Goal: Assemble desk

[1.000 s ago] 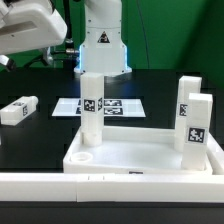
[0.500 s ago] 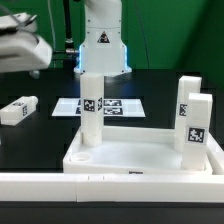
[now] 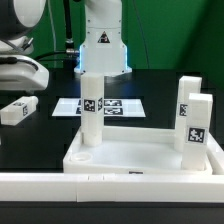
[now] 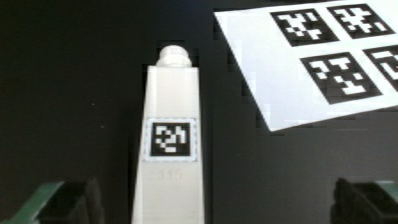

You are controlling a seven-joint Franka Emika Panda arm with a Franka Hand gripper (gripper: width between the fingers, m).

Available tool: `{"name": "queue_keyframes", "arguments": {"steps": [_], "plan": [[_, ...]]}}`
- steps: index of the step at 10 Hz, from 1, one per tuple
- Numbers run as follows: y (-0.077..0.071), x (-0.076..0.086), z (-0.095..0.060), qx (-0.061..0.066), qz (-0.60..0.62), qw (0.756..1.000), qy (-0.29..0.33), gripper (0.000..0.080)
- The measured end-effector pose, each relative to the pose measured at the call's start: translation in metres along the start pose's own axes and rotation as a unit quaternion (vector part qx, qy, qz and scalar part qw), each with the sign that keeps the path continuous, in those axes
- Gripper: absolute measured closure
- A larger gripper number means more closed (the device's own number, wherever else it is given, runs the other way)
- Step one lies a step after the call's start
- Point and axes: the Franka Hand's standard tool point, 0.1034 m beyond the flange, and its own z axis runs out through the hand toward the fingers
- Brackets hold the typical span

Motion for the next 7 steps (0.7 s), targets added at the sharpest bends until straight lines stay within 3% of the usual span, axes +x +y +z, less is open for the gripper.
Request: {"name": "queue_keyframes", "arguments": {"steps": [5, 7], "plan": [[0.027, 0.026, 0.025, -0.018, 0.013, 1.000, 0.016, 0.0150], [0.024, 0.031, 0.033, -0.020, 0.021, 0.999, 0.014, 0.0150]]}}
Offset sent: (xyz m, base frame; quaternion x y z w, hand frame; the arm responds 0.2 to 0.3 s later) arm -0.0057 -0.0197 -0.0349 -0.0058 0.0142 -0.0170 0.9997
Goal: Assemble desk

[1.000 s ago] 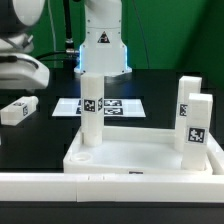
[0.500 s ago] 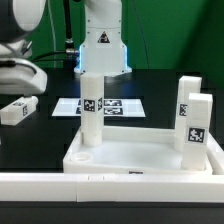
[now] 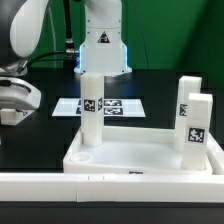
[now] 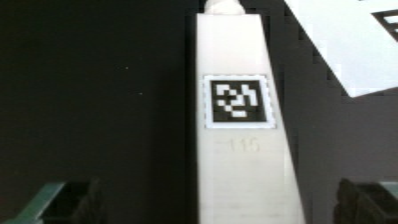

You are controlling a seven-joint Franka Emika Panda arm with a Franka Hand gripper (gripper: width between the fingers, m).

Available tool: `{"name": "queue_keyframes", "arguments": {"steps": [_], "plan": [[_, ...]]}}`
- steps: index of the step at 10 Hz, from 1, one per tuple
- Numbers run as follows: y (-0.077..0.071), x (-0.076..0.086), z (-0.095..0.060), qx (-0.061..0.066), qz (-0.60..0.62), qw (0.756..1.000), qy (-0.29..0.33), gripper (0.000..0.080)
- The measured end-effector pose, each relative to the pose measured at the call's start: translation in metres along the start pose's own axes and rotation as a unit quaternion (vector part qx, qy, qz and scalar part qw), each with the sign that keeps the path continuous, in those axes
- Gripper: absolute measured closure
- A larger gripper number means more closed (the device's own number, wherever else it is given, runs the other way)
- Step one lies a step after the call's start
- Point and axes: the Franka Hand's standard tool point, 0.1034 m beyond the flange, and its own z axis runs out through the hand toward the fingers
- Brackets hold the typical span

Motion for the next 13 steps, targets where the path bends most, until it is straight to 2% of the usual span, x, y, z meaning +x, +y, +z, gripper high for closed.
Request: {"name": "queue_keyframes", "arguments": {"steps": [2, 4, 6, 7, 13], "plan": [[-0.0090, 0.0031, 0.0048, -0.001, 0.002, 1.000, -0.002, 0.0150], [-0.0093, 0.0032, 0.0049, -0.001, 0.002, 1.000, -0.002, 0.0150], [-0.0087, 0.0031, 0.0050, -0.001, 0.002, 1.000, -0.002, 0.0409], [-0.0084, 0.0030, 0.0049, 0.000, 0.002, 1.000, -0.002, 0.0513], [-0.0078, 0.0030, 0.0051, 0.000, 0.003, 1.000, -0.002, 0.0512]]}}
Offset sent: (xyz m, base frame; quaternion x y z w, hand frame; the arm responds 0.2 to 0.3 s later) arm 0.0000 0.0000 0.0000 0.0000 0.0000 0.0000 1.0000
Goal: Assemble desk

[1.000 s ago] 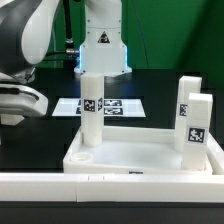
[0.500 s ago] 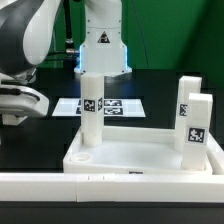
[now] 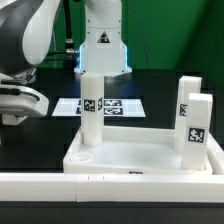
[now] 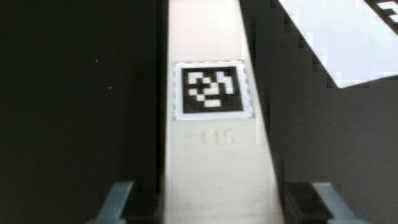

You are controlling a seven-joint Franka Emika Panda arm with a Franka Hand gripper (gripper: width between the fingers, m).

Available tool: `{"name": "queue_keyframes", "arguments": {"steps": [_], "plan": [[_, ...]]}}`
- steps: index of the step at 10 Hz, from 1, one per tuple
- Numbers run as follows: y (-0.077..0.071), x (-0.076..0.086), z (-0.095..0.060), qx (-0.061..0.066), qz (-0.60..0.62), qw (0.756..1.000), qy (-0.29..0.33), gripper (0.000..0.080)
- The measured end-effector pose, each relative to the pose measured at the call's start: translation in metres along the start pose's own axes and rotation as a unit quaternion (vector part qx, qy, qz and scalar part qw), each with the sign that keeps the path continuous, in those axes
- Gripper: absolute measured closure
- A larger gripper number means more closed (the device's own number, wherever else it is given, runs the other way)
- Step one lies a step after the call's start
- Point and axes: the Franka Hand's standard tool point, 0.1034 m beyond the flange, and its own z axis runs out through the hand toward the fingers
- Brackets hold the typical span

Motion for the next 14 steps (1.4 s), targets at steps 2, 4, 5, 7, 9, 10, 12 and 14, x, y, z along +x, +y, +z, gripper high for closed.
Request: {"name": "queue_keyframes", "arguments": {"steps": [2, 4, 5, 7, 9, 10, 12, 14], "plan": [[0.000, 0.000, 0.000, 0.000, 0.000, 1.000, 0.000, 0.0511], [-0.007, -0.008, -0.012, 0.003, -0.004, 1.000, 0.000, 0.0511], [-0.019, -0.021, -0.030, 0.011, -0.010, 1.000, 0.000, 0.0511], [-0.037, -0.051, -0.070, 0.027, -0.007, 1.000, 0.015, 0.0511], [-0.036, -0.041, -0.080, 0.016, -0.008, 0.996, 0.084, 0.0511], [-0.036, -0.040, -0.081, 0.014, -0.010, 0.992, 0.122, 0.0511], [-0.042, -0.038, -0.093, -0.001, -0.017, 0.984, 0.175, 0.0511], [-0.065, -0.046, -0.136, -0.010, -0.039, 0.972, 0.232, 0.0509]]}}
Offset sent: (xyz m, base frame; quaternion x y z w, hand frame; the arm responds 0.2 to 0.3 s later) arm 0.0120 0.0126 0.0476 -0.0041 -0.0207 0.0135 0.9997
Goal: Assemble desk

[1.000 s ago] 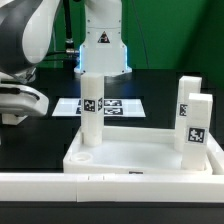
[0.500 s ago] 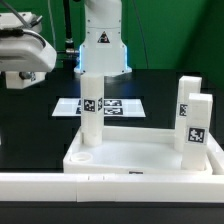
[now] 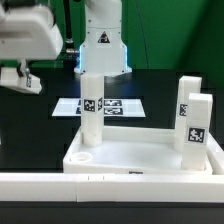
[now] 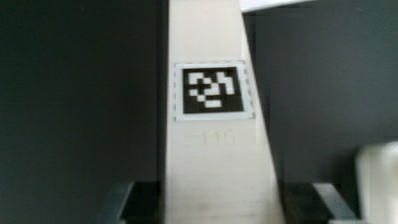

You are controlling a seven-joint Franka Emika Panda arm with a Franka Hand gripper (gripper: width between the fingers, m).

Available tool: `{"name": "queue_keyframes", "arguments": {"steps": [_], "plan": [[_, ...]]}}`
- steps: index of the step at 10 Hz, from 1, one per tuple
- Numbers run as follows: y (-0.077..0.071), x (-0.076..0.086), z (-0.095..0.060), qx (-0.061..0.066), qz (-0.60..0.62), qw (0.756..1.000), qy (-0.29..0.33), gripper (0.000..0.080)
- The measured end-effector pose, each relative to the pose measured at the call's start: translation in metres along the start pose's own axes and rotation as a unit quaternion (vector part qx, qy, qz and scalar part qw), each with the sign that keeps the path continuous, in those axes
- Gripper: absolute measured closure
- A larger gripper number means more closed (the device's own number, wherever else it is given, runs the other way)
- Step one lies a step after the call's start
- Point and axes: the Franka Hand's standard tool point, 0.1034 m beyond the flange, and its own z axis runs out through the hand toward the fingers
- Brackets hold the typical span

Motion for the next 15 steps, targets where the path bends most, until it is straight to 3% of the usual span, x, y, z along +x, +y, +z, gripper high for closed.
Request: {"name": "queue_keyframes", "arguments": {"steps": [1, 2, 3, 5, 6, 7, 9, 10, 12, 14, 15], "plan": [[-0.009, 0.006, -0.024, -0.003, -0.011, 0.999, 0.044, 0.0509], [-0.012, 0.003, -0.038, 0.001, -0.016, 0.997, 0.075, 0.0509], [-0.005, -0.001, -0.037, 0.003, -0.013, 0.995, 0.102, 0.0509], [-0.004, 0.005, -0.037, -0.007, -0.012, 0.987, 0.160, 0.0509], [-0.003, 0.014, -0.041, -0.018, -0.005, 0.978, 0.207, 0.0509], [-0.013, 0.025, -0.046, -0.032, -0.006, 0.969, 0.246, 0.0509], [-0.039, 0.049, -0.077, -0.047, -0.009, 0.944, 0.327, 0.0509], [-0.048, 0.056, -0.091, -0.044, -0.004, 0.930, 0.365, 0.0509], [-0.072, 0.064, -0.107, -0.019, 0.027, 0.900, 0.435, 0.0509], [-0.089, 0.059, -0.097, -0.033, 0.025, 0.871, 0.489, 0.0509], [-0.083, 0.053, -0.095, -0.059, 0.014, 0.852, 0.519, 0.0509]]}}
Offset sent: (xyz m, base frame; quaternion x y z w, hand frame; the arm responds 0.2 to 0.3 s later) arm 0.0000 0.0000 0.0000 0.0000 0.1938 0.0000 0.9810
